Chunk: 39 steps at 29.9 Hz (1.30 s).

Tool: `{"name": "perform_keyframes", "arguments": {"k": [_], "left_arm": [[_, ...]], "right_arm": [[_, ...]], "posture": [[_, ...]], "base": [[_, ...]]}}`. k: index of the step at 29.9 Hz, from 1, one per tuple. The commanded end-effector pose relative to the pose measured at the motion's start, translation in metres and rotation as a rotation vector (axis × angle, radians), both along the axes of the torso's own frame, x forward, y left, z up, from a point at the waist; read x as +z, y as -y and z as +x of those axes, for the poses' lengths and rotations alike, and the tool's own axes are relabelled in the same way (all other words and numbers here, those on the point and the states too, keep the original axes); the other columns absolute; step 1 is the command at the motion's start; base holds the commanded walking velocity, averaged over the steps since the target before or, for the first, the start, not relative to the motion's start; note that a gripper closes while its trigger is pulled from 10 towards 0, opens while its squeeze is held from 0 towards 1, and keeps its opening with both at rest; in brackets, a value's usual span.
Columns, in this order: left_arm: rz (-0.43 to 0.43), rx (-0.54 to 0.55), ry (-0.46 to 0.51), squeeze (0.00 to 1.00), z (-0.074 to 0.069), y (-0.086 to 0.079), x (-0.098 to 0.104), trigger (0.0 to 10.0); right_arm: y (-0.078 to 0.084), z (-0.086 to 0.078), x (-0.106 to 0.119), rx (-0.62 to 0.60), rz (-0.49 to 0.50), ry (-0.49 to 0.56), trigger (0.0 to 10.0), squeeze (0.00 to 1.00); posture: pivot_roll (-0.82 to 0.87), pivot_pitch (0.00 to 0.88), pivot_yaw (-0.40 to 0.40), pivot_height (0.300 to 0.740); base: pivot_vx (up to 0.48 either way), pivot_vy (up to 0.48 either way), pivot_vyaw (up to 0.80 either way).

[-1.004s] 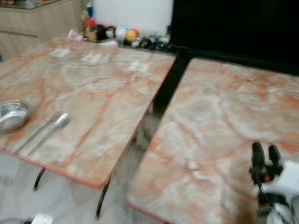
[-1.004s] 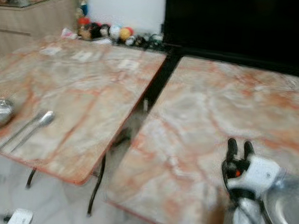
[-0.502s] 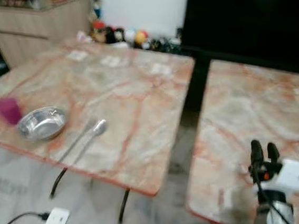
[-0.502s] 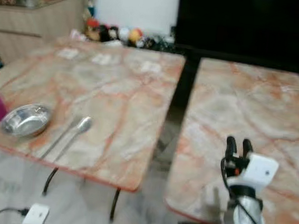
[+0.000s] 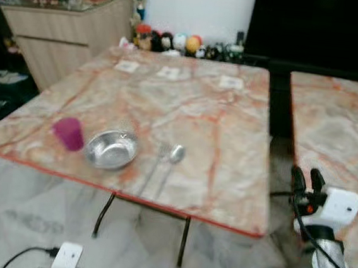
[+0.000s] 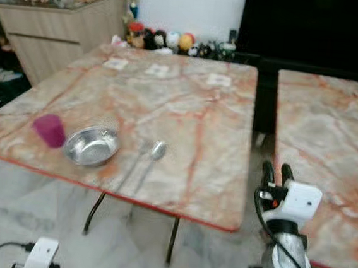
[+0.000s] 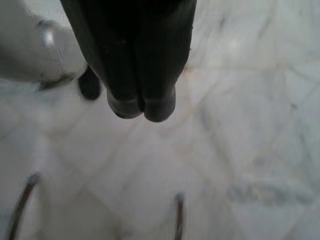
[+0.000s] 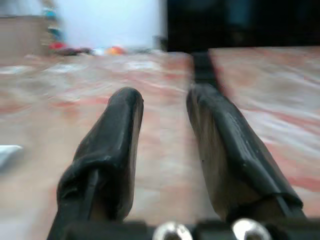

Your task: Setting the table

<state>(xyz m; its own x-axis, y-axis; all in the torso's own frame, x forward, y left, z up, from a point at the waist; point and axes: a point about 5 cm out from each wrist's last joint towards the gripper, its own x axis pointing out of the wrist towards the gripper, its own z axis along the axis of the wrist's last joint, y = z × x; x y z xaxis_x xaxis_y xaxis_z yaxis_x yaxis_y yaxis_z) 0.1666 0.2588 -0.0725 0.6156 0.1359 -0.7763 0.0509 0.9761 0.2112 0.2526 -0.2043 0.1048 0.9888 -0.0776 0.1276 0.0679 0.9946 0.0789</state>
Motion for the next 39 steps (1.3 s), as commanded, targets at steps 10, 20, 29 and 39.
{"name": "perform_keyframes", "arguments": {"k": [10, 20, 29, 39], "left_arm": [[-0.007, -0.010, -0.001, 0.00, 0.001, 0.003, -0.001, 10.0], [0.005, -0.009, -0.003, 0.00, 0.002, -0.007, 0.003, 10.0], [0.015, 0.002, -0.022, 0.00, -0.004, -0.010, 0.001, 10.0], [-0.006, 0.013, -0.025, 0.00, -0.019, 0.001, -0.008, 10.0]], "right_arm": [[0.002, -0.004, 0.001, -0.010, -0.008, 0.008, 10.0, 0.00], [-0.002, -0.006, -0.001, -0.001, -0.002, 0.003, 10.0, 0.00], [-0.003, -0.003, 0.001, 0.005, -0.001, 0.009, 10.0, 0.00], [0.002, 0.005, 0.002, -0.023, 0.030, 0.007, 10.0, 0.00]], "posture": [[0.00, 0.000, 0.018, 0.740], [0.01, 0.000, 0.024, 0.740], [0.02, 0.000, 0.021, 0.740], [0.03, 0.000, 0.016, 0.740]], "base": [[0.000, 0.480, 0.00], [0.000, 0.480, 0.00], [0.000, 0.383, 0.00], [0.000, 0.000, 0.00]]}}
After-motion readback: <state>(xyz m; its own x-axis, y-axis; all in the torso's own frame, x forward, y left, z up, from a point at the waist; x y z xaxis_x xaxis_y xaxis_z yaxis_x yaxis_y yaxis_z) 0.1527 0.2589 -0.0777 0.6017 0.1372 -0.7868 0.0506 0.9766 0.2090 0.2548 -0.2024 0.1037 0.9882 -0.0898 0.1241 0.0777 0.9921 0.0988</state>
